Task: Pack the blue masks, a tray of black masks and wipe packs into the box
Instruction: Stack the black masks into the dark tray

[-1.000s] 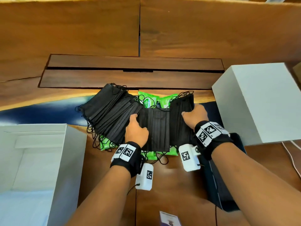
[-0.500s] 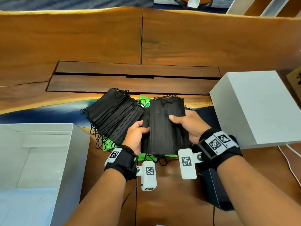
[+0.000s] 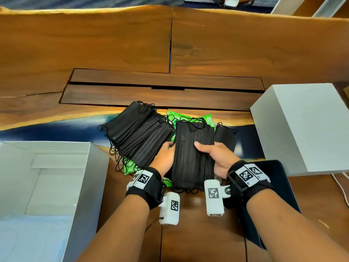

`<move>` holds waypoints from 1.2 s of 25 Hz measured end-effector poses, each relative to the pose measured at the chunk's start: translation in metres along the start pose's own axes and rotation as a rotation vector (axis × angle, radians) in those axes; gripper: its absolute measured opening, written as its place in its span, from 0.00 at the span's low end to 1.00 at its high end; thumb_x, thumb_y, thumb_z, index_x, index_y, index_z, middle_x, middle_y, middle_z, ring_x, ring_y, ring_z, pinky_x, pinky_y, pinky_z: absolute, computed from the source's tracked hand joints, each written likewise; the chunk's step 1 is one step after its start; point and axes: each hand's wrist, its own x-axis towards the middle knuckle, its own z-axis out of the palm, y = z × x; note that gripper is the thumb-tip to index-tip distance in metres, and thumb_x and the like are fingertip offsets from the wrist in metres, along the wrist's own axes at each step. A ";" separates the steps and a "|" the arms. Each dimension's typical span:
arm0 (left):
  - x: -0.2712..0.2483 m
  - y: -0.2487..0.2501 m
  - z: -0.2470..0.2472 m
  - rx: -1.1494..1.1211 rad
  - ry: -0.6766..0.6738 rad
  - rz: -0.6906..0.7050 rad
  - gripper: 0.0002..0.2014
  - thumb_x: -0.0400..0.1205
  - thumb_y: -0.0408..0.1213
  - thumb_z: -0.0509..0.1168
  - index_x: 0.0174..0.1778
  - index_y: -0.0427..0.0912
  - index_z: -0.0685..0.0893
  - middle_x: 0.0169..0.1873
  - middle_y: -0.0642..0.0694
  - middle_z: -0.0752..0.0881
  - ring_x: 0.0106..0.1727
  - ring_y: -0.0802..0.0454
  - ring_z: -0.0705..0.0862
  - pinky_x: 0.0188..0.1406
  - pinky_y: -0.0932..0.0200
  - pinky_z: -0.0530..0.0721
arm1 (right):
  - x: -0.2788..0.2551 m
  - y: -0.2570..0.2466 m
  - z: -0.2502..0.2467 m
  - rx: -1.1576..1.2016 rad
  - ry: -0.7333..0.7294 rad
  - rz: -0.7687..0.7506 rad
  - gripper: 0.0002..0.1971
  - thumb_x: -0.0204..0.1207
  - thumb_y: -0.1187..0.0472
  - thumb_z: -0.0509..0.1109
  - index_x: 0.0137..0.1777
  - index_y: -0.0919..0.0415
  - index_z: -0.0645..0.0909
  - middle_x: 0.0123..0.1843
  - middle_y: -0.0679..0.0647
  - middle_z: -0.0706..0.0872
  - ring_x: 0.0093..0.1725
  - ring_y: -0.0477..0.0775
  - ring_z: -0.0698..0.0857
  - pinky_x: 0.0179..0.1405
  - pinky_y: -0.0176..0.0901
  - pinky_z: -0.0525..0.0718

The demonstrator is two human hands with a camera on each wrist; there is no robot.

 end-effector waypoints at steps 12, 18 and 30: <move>-0.013 -0.001 -0.014 -0.375 -0.266 0.009 0.14 0.83 0.26 0.61 0.62 0.31 0.84 0.55 0.30 0.88 0.52 0.38 0.88 0.55 0.44 0.87 | -0.008 0.010 -0.004 0.149 -0.260 0.134 0.22 0.77 0.59 0.67 0.69 0.70 0.80 0.65 0.67 0.86 0.62 0.64 0.86 0.65 0.60 0.81; -0.017 0.006 -0.007 -0.326 -0.175 0.070 0.14 0.88 0.34 0.58 0.64 0.35 0.84 0.60 0.33 0.88 0.54 0.43 0.88 0.54 0.47 0.87 | -0.002 0.005 0.001 0.044 -0.003 -0.094 0.10 0.77 0.68 0.72 0.57 0.69 0.85 0.51 0.66 0.91 0.47 0.62 0.92 0.43 0.56 0.90; -0.018 0.002 0.007 -0.316 -0.134 0.040 0.04 0.88 0.35 0.61 0.52 0.43 0.81 0.48 0.42 0.88 0.48 0.50 0.87 0.44 0.54 0.87 | -0.007 0.011 0.019 -0.072 0.024 -0.081 0.13 0.72 0.68 0.77 0.56 0.69 0.85 0.50 0.66 0.90 0.45 0.61 0.91 0.42 0.52 0.90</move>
